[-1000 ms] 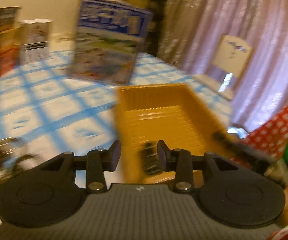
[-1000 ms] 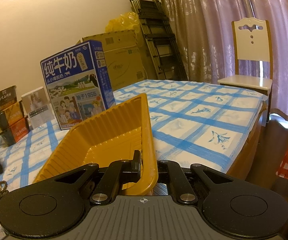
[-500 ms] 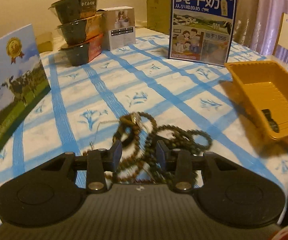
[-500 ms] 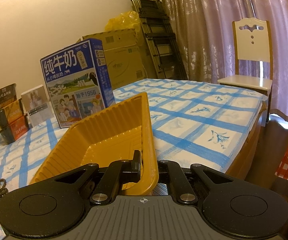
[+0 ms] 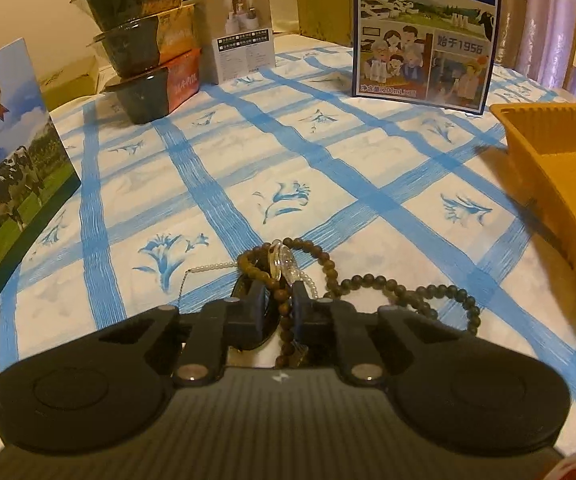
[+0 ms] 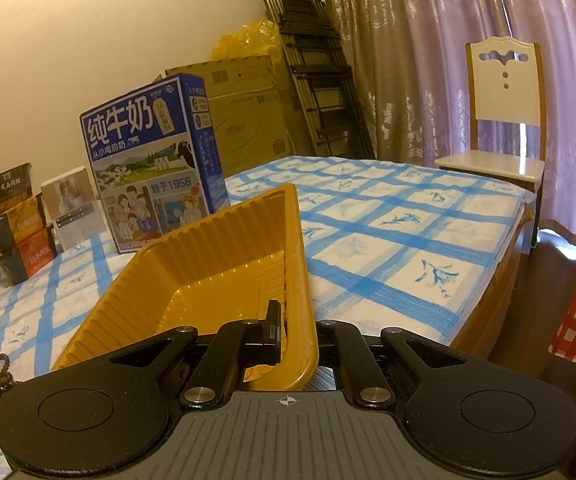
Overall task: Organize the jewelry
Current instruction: 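Lower the left tool onto the bead necklace pile and grasp a bead strand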
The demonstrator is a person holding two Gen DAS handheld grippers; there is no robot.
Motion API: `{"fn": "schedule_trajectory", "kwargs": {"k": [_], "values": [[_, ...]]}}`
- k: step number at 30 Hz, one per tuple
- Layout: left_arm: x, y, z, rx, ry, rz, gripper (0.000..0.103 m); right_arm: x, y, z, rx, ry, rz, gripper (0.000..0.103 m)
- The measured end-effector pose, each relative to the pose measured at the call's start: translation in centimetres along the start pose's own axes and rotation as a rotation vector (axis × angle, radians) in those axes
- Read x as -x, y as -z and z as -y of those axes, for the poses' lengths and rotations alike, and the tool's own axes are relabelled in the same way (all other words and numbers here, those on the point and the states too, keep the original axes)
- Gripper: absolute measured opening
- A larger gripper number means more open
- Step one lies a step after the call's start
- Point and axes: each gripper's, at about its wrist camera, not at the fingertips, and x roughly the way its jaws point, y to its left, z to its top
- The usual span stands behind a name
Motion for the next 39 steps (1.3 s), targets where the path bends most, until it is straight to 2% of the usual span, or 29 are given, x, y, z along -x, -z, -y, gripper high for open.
{"fn": "schedule_trajectory", "kwargs": {"k": [5,7,12,15,16,18,23,28,30,34,36,39], "values": [[1.2,-0.2,-1.1,0.028,0.024,0.02,0.0,0.0,0.1,0.0,0.0,0.001,-0.001,0.007],[2.0,-0.3,-1.9,0.027,0.02,0.032,0.0,0.0,0.1,0.0,0.001,0.0,0.0,0.007],[2.1,0.2,-4.6,0.031,-0.068,0.003,0.0,-0.1,0.1,0.0,-0.001,0.0,-0.001,0.007],[2.3,0.2,-5.3,0.074,-0.021,-0.015,0.004,-0.1,0.1,0.0,-0.001,0.001,-0.001,0.007],[2.5,0.2,-5.0,0.076,-0.004,-0.01,0.008,-0.1,0.1,0.0,-0.002,0.001,-0.002,0.007],[2.6,0.3,-3.6,0.036,0.027,-0.01,0.014,-0.1,0.2,0.0,0.001,0.004,-0.003,0.007],[1.4,1.2,-1.2,0.028,0.084,-0.081,0.015,-0.2,0.2,0.1,0.008,0.003,-0.005,0.007],[0.0,1.7,-0.7,0.014,0.033,-0.094,0.014,-0.2,0.2,0.1,0.009,0.003,-0.004,0.007],[0.0,1.5,-0.9,0.011,0.024,-0.095,0.006,-0.2,0.2,0.1,0.007,0.004,-0.004,0.007],[1.4,1.2,-1.8,0.027,0.021,-0.042,0.006,-0.2,0.2,0.1,0.008,0.004,-0.004,0.007],[2.4,0.9,-3.0,0.055,-0.002,-0.01,0.006,-0.2,0.2,0.0,0.008,0.004,-0.005,0.007],[2.4,0.4,-4.8,0.073,-0.057,-0.008,0.006,-0.2,0.2,0.0,0.008,0.005,-0.004,0.007]]}}
